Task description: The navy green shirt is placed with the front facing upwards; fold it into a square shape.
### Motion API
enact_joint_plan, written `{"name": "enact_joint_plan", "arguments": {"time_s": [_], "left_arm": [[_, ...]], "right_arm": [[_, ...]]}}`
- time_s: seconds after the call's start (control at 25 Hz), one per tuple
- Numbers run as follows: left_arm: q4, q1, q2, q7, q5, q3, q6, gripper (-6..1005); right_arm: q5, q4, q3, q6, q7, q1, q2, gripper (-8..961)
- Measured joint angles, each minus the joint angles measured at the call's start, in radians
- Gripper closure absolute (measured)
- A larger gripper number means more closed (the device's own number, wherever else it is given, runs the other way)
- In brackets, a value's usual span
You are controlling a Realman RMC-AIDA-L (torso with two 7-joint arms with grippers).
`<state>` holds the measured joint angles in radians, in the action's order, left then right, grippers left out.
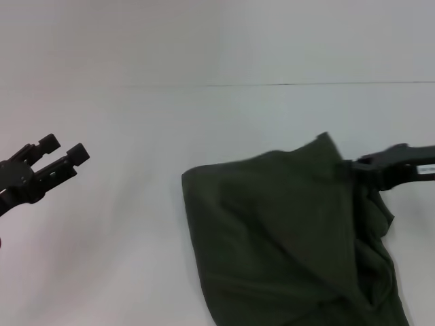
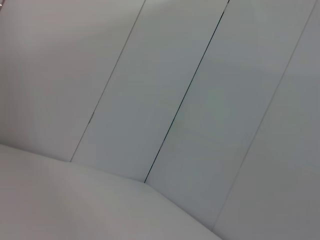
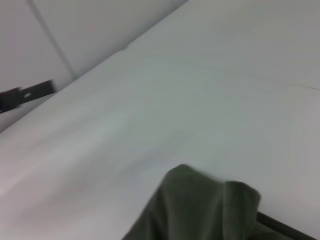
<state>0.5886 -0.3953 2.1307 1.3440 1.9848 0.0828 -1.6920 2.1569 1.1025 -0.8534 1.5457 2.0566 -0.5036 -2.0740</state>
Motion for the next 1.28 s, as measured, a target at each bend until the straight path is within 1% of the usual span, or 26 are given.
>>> {"name": "enact_joint_plan", "arguments": {"time_s": [0.12,0.2,0.4,0.52,0.64,0.8,1.08,1.28], "left_arm": [[0.000,0.001,0.000,0.006,0.000,0.000,0.000,51],[0.000,0.001,0.000,0.009,0.000,0.000,0.000,51],[0.001,-0.001,-0.002,0.018,0.000,0.008,0.000,52],[0.001,-0.006,-0.002,0.033,0.005,0.010,0.000,52],[0.001,-0.009,-0.003,0.039,0.007,0.011,-0.005,52],[0.001,-0.010,-0.003,0.049,0.007,0.011,-0.012,52],[0.001,-0.012,-0.003,0.068,0.008,0.016,-0.025,52],[0.001,-0.017,-0.007,0.114,0.008,0.026,-0.053,52]], "right_arm": [[0.004,-0.067,0.048,-0.021,-0.018,0.003,0.021,934],[0.018,-0.112,0.063,-0.059,-0.024,0.004,0.035,933],[0.048,-0.204,0.076,-0.158,-0.048,-0.001,0.061,933],[0.051,-0.232,0.076,-0.200,-0.051,-0.015,0.075,933],[0.054,-0.242,0.071,-0.219,-0.052,-0.030,0.078,932],[0.095,-0.269,0.069,-0.250,-0.051,-0.049,0.070,932],[0.122,-0.296,0.078,-0.292,-0.042,-0.054,0.066,932],[0.120,-0.296,0.132,-0.279,-0.033,-0.050,0.069,931]]}}
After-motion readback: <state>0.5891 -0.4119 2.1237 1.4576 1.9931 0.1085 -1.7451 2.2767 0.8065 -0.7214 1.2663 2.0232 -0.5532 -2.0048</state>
